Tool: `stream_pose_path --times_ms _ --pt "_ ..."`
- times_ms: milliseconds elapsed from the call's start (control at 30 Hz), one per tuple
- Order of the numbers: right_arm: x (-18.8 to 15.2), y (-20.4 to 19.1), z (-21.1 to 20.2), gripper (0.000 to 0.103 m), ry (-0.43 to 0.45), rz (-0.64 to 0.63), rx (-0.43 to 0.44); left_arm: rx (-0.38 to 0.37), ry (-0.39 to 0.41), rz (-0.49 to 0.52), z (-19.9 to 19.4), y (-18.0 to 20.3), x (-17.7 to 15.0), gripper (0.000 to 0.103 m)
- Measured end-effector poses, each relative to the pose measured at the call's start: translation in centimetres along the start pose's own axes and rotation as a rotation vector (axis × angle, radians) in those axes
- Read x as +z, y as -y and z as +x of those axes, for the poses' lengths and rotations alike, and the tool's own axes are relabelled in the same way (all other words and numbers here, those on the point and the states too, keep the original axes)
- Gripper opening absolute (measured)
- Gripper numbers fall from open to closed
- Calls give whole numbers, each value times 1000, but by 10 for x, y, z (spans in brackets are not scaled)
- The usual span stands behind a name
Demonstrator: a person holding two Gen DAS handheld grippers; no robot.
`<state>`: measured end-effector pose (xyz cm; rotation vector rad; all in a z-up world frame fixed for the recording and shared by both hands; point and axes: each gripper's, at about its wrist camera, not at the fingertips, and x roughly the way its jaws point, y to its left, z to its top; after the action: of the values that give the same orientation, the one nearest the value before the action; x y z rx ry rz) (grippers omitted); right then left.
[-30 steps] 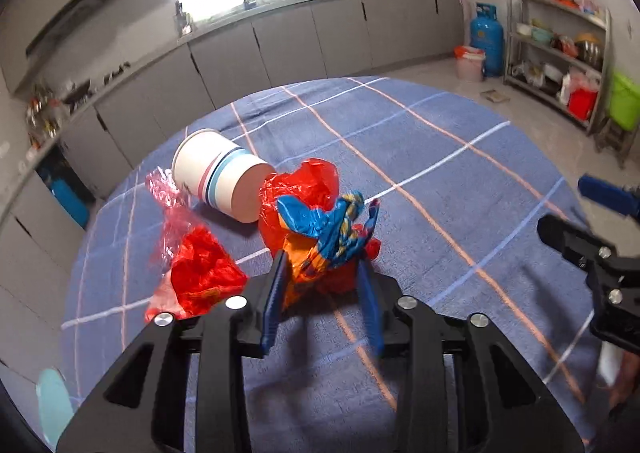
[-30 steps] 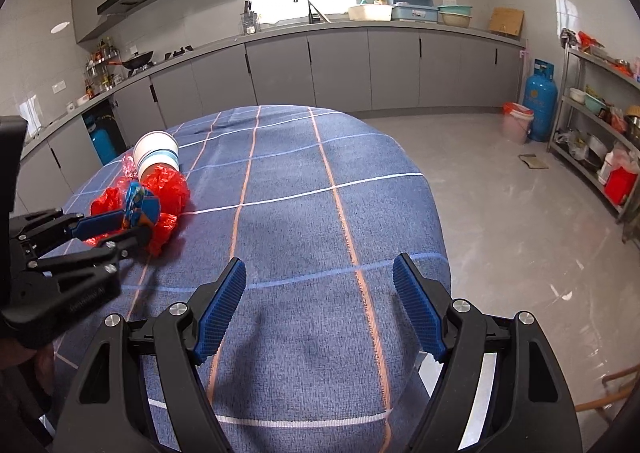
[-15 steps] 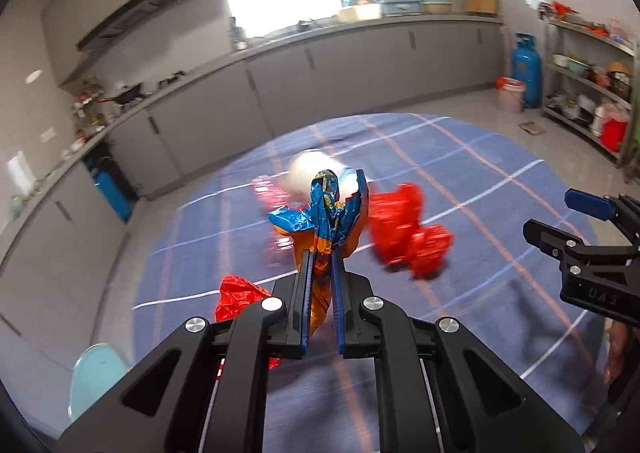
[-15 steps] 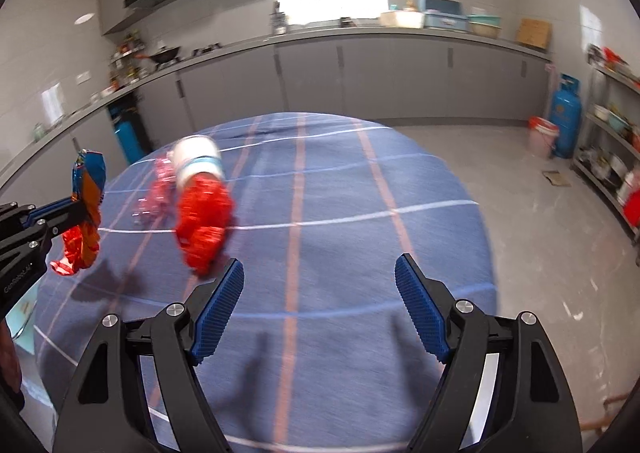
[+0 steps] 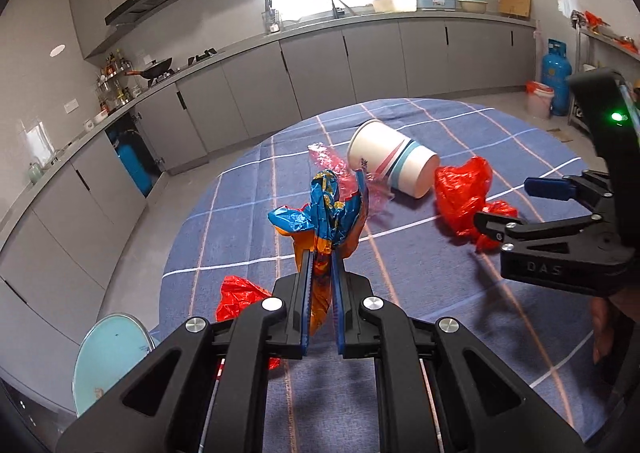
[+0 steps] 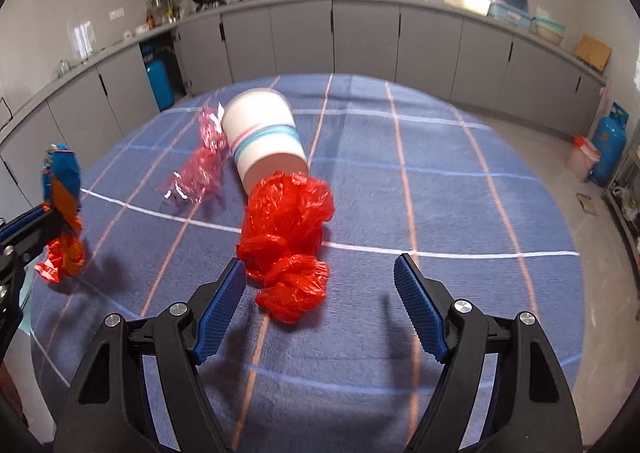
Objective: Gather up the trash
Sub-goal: 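Grasp the red and blue wrapper with the left tool while the right tool grasps the red bag, then carry the wrapper and red bag over the light-blue bucket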
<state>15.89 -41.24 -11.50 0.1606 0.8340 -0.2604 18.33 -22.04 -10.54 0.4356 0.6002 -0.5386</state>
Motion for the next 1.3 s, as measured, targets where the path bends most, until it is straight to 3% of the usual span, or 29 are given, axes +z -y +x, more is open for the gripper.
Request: stream_pose_path --times_ms 33,167,267,600,1300 --pt "1 0 4 73 -16 1 -1 1 -4 -1 3 2 0 9" --pt "-1 -4 15 24 -88 -22 31 -5 -20 -22 7 -4 -3 9" --pt "-6 -9 8 18 -77 -31 51 2 -18 -29 6 -9 -4 9" --pt "-14 -32 -34 16 19 -67 76 39 -2 -48 -15 -22 -11 9" --pt "-11 -82 -58 16 58 -131 160 151 7 -123 -55 -77 -39 9"
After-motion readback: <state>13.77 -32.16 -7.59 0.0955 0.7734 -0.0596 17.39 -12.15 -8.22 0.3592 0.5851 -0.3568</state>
